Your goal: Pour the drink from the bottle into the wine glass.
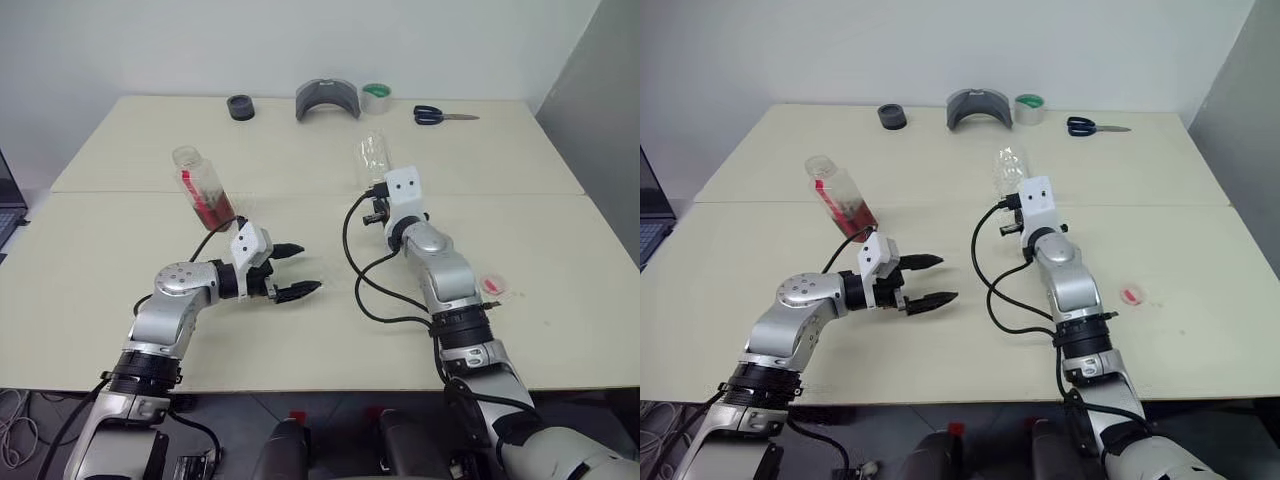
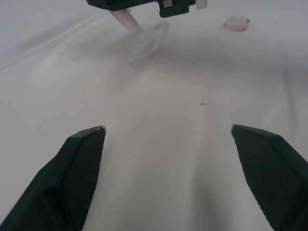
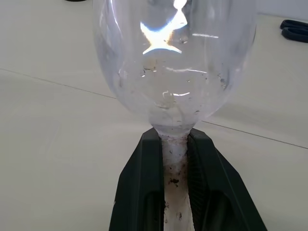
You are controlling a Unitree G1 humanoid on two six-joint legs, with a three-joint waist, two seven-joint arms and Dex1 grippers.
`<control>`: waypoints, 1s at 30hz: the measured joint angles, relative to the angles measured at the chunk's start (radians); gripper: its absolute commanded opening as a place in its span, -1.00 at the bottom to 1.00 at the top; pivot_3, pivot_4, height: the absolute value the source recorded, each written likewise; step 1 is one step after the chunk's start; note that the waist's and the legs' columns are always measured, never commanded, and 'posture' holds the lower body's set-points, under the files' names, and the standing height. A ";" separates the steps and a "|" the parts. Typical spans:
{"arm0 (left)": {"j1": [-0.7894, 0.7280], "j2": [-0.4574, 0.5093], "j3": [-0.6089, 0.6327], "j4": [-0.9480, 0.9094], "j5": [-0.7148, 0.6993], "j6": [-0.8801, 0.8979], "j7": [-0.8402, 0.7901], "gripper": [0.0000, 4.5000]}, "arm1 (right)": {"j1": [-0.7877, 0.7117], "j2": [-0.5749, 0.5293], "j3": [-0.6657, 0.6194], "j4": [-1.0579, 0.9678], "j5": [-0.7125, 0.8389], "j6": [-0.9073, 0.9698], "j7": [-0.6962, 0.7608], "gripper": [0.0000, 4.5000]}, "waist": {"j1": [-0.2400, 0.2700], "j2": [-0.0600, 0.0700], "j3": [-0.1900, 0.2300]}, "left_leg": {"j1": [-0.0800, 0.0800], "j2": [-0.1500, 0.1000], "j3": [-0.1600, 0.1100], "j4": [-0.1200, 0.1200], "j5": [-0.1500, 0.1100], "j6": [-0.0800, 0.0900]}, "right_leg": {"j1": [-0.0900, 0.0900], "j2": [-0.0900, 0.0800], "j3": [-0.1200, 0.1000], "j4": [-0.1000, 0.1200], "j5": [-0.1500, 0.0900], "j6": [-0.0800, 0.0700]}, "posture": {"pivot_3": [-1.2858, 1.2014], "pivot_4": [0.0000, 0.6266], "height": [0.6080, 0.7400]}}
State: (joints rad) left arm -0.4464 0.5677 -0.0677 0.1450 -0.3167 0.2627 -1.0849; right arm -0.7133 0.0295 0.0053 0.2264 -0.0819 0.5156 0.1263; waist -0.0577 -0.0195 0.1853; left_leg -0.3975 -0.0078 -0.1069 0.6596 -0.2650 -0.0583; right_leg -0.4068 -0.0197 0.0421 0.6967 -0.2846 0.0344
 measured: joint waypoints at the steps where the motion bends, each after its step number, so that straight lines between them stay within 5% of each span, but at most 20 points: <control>1: 0.000 0.000 0.000 0.000 0.000 0.002 -0.001 1.00 | 0.024 0.001 0.005 -0.032 0.004 0.002 -0.001 -0.86 | 0.000 0.000 0.000 | 0.000 0.000 0.000 0.000 0.000 0.000 | 0.000 0.000 0.000 0.000 0.000 0.000 | 0.03 -0.52 1.00; 9: 0.001 -0.006 -0.001 -0.017 -0.013 0.036 -0.007 1.00 | 0.315 -0.005 0.081 -0.381 0.007 0.070 0.001 -0.87 | 0.001 0.000 -0.002 | 0.001 0.000 0.000 0.000 0.000 0.000 | 0.002 0.000 0.000 0.000 0.000 0.000 | 0.03 -0.52 1.00; 13: 0.001 -0.008 -0.001 -0.023 -0.019 0.038 -0.007 1.00 | 0.342 -0.008 0.100 -0.419 0.009 0.087 0.002 -0.89 | -0.004 0.000 -0.002 | 0.004 0.002 0.001 -0.001 0.000 0.000 | 0.002 0.002 0.001 0.000 -0.001 0.000 | 0.03 -0.52 1.00; 30: 0.111 0.040 0.186 -0.143 -0.036 0.090 0.173 1.00 | 0.113 0.038 0.157 0.094 0.105 -0.402 0.202 -0.89 | -0.024 0.000 -0.001 | 0.004 0.002 0.000 -0.004 0.000 0.000 | 0.001 0.001 0.001 0.000 -0.001 -0.001 | 0.03 -0.52 1.00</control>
State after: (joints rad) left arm -0.3356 0.6082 0.1183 0.0022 -0.3529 0.3531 -0.9121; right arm -0.6007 0.0678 0.1620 0.3207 0.0232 0.1132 0.3279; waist -0.0818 -0.0193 0.1840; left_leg -0.3935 -0.0057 -0.1066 0.6560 -0.2649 -0.0584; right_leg -0.4060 -0.0184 0.0430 0.6971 -0.2851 0.0336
